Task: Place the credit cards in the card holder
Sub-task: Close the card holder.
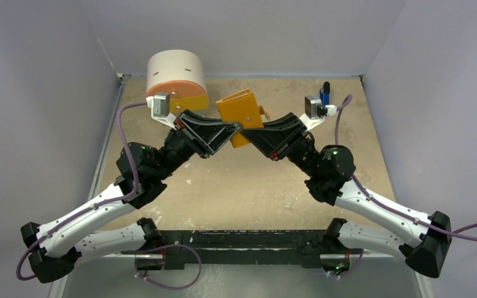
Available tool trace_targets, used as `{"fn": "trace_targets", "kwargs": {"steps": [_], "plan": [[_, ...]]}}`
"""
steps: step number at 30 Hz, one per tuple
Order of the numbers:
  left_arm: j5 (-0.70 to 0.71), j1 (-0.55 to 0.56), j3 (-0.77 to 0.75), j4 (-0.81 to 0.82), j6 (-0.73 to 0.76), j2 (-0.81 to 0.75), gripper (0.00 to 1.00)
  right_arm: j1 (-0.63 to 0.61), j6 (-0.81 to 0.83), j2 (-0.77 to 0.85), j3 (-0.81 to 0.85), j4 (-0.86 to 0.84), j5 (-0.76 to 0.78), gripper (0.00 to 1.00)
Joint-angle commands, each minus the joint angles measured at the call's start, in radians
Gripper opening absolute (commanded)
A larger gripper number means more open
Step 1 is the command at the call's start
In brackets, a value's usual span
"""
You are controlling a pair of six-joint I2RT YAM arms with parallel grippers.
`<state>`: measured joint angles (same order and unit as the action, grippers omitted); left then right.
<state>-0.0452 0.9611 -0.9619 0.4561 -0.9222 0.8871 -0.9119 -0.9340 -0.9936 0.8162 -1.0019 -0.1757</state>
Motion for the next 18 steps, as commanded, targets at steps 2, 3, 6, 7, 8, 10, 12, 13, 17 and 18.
{"fn": "trace_targets", "kwargs": {"steps": [2, 3, 6, 7, 8, 10, 12, 13, 17, 18], "plan": [[-0.041, 0.003, -0.035, 0.049, 0.006, -0.007, 0.0, 0.0, -0.004, 0.002, 0.013, -0.053, 0.011, 0.0], [-0.038, 0.003, -0.034, 0.047, 0.006, -0.008, 0.0, -0.001, -0.006, -0.002, 0.016, -0.044, 0.003, 0.0], [0.005, 0.003, -0.031, 0.024, 0.011, -0.023, 0.0, -0.001, 0.001, 0.001, 0.041, 0.049, -0.042, 0.35], [0.03, 0.003, -0.032, 0.0, 0.016, -0.032, 0.0, -0.001, 0.019, 0.017, 0.047, 0.092, -0.045, 0.49], [0.069, 0.003, -0.035, -0.034, 0.026, -0.047, 0.0, -0.001, 0.046, 0.041, 0.051, 0.148, -0.036, 0.58], [0.152, 0.002, -0.051, -0.134, 0.054, -0.082, 0.0, 0.0, 0.12, 0.118, 0.062, 0.293, 0.021, 0.83], [0.239, 0.002, -0.075, -0.258, 0.091, -0.118, 0.0, -0.001, 0.209, 0.202, 0.112, 0.535, 0.105, 0.94], [0.286, 0.003, -0.093, -0.327, 0.107, -0.133, 0.0, 0.0, 0.242, 0.23, 0.151, 0.678, 0.159, 0.95], [0.446, 0.002, -0.163, -0.661, 0.169, -0.169, 0.0, -0.001, 0.36, 0.271, 0.306, 1.121, 0.376, 0.99], [0.488, 0.003, -0.173, -0.719, 0.173, -0.176, 0.0, -0.001, 0.385, 0.261, 0.352, 1.227, 0.427, 0.99]]}}
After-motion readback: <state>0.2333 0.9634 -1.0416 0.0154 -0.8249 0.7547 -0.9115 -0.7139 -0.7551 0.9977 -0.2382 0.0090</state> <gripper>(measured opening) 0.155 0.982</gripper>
